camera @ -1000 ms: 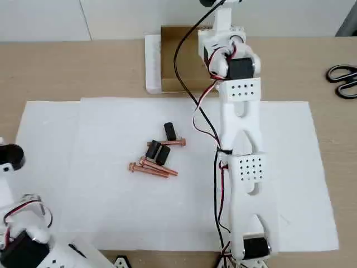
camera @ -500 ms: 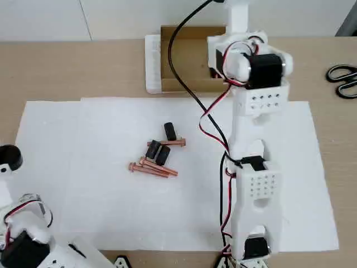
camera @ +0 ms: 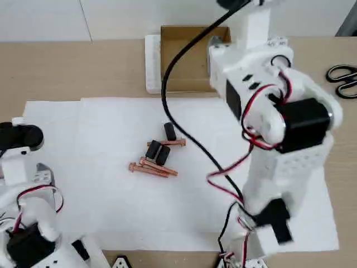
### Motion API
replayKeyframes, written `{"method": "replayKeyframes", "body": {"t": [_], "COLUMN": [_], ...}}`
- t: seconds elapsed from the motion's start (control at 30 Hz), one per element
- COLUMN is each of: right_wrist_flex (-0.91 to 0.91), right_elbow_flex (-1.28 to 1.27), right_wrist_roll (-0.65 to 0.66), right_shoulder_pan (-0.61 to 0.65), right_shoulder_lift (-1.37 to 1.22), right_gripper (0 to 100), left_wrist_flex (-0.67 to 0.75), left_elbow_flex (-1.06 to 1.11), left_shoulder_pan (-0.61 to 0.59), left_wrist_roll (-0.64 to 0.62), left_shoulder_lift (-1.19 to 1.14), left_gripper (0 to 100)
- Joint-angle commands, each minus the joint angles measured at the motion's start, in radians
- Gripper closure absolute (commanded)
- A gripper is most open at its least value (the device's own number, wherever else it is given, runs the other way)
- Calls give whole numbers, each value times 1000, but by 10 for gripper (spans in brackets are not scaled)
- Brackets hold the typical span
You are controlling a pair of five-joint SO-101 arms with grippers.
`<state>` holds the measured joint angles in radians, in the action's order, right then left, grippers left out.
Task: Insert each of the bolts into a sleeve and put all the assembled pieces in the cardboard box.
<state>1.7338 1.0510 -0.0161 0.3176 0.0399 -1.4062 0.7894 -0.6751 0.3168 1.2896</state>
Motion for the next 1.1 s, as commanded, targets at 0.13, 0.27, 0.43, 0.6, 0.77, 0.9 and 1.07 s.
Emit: {"method": "replayKeyframes", "body": {"t": [0.13, 0.27, 0.43, 0.6, 0.77, 0.9, 1.07], "right_wrist_flex": [-44, -220, -395, -401, -400, -460, -539], "right_elbow_flex": [-700, -801, -804, -858, -905, -905, -904], "right_wrist_roll": [-8, -12, -15, -11, -14, -117, -265], "right_shoulder_pan": [18, 33, 91, 127, 111, 108, 111], "right_shoulder_lift": [225, 156, 25, -18, -77, -186, -308], "right_gripper": [801, 801, 801, 801, 799, 798, 798], "left_wrist_flex": [109, 110, 91, 55, 51, 51, 51], "left_elbow_flex": [77, 91, 90, 97, 97, 99, 99], "left_shoulder_pan": [18, 18, 14, 14, 14, 14, 15], "left_wrist_roll": [-11, -12, -40, -40, -40, -91, -141], "left_shoulder_lift": [3, 3, 3, 3, 3, 3, 3], "left_gripper": [848, 848, 848, 848, 848, 848, 848]}}
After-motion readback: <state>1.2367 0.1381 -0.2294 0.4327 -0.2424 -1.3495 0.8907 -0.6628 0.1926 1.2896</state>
